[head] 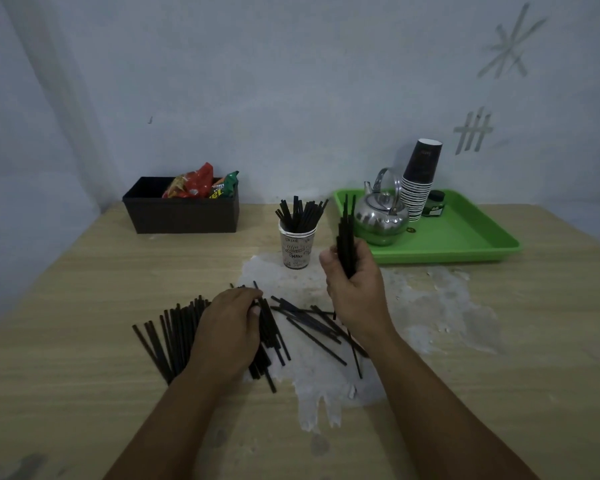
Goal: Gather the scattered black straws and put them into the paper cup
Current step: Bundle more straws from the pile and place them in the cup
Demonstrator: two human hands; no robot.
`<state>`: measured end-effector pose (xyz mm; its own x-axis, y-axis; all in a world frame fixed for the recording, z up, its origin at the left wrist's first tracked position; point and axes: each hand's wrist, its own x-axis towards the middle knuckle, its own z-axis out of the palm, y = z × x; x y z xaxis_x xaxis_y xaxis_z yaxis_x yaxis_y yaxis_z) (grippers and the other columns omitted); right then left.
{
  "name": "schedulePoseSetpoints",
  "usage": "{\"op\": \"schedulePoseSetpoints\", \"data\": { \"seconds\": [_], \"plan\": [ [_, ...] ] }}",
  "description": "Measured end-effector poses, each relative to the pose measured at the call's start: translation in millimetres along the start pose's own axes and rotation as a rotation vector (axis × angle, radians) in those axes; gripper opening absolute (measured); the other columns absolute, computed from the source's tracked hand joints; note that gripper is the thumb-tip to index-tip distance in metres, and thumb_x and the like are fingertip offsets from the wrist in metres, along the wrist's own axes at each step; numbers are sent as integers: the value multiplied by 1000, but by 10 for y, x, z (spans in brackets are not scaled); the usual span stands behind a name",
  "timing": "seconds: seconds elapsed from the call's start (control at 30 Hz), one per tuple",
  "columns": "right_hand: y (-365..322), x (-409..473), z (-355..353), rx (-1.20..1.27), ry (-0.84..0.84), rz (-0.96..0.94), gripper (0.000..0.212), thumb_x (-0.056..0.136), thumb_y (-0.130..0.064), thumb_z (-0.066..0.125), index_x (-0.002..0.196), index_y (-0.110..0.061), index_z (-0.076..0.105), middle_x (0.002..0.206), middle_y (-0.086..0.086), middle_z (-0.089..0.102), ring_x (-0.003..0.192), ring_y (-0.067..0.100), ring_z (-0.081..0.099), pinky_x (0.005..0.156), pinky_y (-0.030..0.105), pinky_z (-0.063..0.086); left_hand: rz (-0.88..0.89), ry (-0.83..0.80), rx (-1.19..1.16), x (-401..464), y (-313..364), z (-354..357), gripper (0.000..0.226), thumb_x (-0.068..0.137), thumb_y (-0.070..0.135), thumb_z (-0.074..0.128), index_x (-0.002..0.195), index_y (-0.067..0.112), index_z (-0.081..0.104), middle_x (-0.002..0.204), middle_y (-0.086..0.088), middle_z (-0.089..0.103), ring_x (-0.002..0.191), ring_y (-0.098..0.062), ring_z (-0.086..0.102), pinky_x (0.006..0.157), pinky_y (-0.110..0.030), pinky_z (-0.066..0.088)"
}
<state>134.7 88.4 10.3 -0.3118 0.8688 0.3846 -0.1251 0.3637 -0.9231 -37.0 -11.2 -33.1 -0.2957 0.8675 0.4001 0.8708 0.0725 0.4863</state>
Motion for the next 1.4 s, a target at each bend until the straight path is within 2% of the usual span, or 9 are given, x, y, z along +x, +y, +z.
{"op": "schedulePoseSetpoints", "data": {
  "seconds": [0.13,0.27,0.4,0.53,0.63,0.8,1.0,1.2,1.4],
  "plan": [
    [9,-30,-32,50,79,47,21,85,-35,72,92,-19,59,62,-7,52,54,12,48,53,30,43,3,4,-9,3,14,-3,28,93,14,51,119,14,61,117,-6,64,112,-26,52,97,-41,41],
    [57,-69,-56,85,66,126,20,87,-23,73,91,-10,58,55,0,48,48,18,44,45,29,42,2,-2,-8,20,35,9,29,93,15,51,120,14,60,119,-6,63,114,-25,51,99,-40,39],
    [118,-86,-76,74,73,184,18,86,-27,73,81,-16,59,57,0,53,48,14,47,46,27,44,-2,-7,-18,29,53,11,30,93,18,52,122,15,60,123,-5,62,118,-23,49,103,-40,38],
    [48,50,-66,91,143,176,31,83,-47,66,77,-18,55,52,-5,46,45,11,39,43,28,35,20,20,-27,59,101,-14,30,91,16,56,120,14,61,122,-5,62,119,-23,49,101,-35,35],
    [-10,178,-71,146,201,196,29,91,-42,61,79,-17,54,51,-5,44,44,10,39,42,26,36,20,29,-36,78,132,-24,30,90,17,57,121,15,61,122,-4,62,119,-22,48,100,-33,33],
    [154,73,-84,5,157,208,28,93,-37,61,83,-12,58,55,1,53,53,15,52,53,25,50,20,24,-31,73,133,-20,30,90,20,58,120,15,61,122,-3,62,119,-21,48,100,-31,33],
    [192,89,-93,2,190,164,31,91,-38,63,91,-7,60,59,5,53,53,14,51,51,21,46,25,23,-24,90,160,-13,31,90,21,59,120,15,61,123,-3,61,120,-22,48,100,-31,32],
    [204,67,-108,59,168,118,33,86,-25,72,95,2,57,69,15,53,56,15,52,56,18,50,19,22,-33,87,148,-14,32,90,25,59,121,18,60,125,-1,60,121,-19,46,99,-27,29],
    [208,57,-104,58,172,118,28,84,-27,75,94,-7,59,67,8,54,57,15,53,56,19,50,26,24,-44,91,151,-6,32,89,25,60,120,18,61,124,0,61,120,-18,47,99,-27,31]
  ]
}}
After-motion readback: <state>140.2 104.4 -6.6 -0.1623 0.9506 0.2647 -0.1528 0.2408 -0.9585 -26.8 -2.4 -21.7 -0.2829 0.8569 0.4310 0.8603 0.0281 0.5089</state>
